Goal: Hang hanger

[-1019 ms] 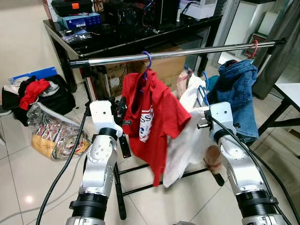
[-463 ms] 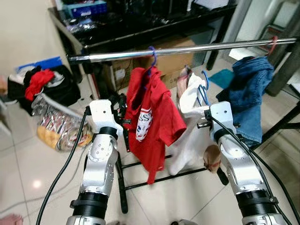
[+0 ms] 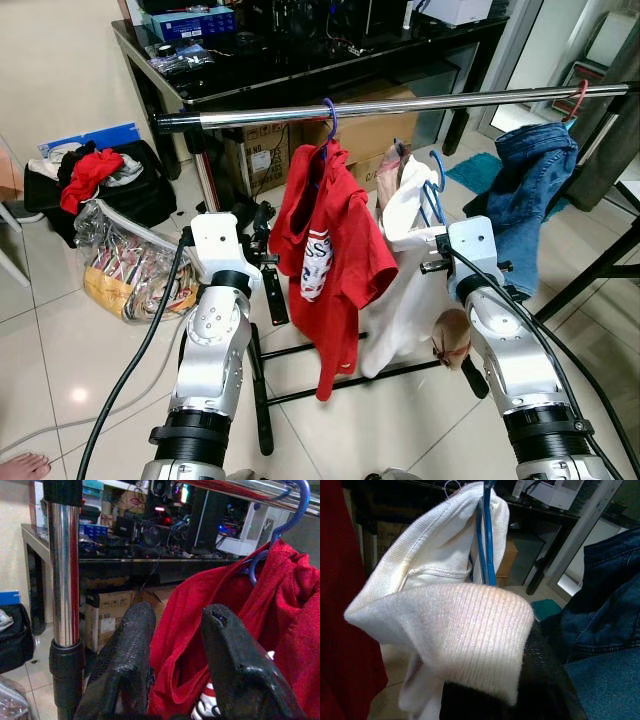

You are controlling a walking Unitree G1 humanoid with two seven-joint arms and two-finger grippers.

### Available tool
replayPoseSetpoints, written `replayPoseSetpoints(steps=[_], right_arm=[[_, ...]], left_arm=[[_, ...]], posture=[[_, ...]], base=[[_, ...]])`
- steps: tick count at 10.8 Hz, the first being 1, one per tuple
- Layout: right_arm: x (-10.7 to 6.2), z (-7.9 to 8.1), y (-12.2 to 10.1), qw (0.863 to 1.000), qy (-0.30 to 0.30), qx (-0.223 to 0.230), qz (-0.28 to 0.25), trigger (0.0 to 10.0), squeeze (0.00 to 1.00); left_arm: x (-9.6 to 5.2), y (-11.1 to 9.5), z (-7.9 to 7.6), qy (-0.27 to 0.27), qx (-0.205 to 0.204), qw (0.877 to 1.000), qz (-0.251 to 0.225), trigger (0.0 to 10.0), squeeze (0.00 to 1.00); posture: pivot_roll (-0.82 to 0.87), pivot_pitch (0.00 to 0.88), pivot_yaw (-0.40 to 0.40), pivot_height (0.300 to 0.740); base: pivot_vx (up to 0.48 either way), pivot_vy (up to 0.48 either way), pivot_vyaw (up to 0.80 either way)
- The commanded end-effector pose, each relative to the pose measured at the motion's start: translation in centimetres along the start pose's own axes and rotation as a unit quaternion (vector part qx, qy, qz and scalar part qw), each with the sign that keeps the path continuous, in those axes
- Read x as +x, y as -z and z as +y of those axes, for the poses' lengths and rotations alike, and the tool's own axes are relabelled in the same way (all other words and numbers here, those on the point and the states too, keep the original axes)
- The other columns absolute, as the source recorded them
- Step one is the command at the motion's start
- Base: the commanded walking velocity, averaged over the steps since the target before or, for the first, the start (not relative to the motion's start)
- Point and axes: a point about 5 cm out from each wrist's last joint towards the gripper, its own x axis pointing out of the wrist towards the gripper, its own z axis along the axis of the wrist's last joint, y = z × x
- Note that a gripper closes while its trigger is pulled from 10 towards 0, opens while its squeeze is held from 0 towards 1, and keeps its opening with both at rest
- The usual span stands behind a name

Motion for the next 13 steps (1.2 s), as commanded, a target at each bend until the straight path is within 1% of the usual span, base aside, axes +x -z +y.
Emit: replayPoseSetpoints(steps=[1, 7, 10, 13], right_arm=[[0.08, -0.34, -0.84, 1.000, 0.001, -0.001, -0.020, 10.0, 0.00], [0.01, -0.08, -0.73, 1.000, -0.003, -0.001, -0.019, 10.0, 0.00], [0.03, 0.06, -0.85, 1.000, -0.008, -0.005, -0.024, 10.0, 0.00], [0.00, 0.35, -0.81, 1.000, -0.010, 0.000, -0.024, 10.0, 0.00]], left_arm=[[0.19, -0.28, -0.37, 0.006, 0.003, 1.000, -0.008, 10.0, 0.00], [0.06, -0.20, -0.29, 0.005, 0.003, 1.000, -0.006, 10.0, 0.00], [0.01, -0.14, -0.21, 0.001, -0.010, 1.000, -0.006, 10.0, 0.00], [0.08, -0.15, -0.11, 0.001, -0.007, 1.000, -0.004, 10.0, 0.00]], posture=[[0.02, 0.000, -0.008, 0.723], [0.02, 0.000, -0.008, 0.723], [0.02, 0.000, -0.012, 0.723], [0.03, 0.000, -0.008, 0.723]], base=[[0.000, 0.000, 0.00], [0.000, 0.000, 0.00], [0.000, 0.000, 0.00], [0.000, 0.000, 0.00]])
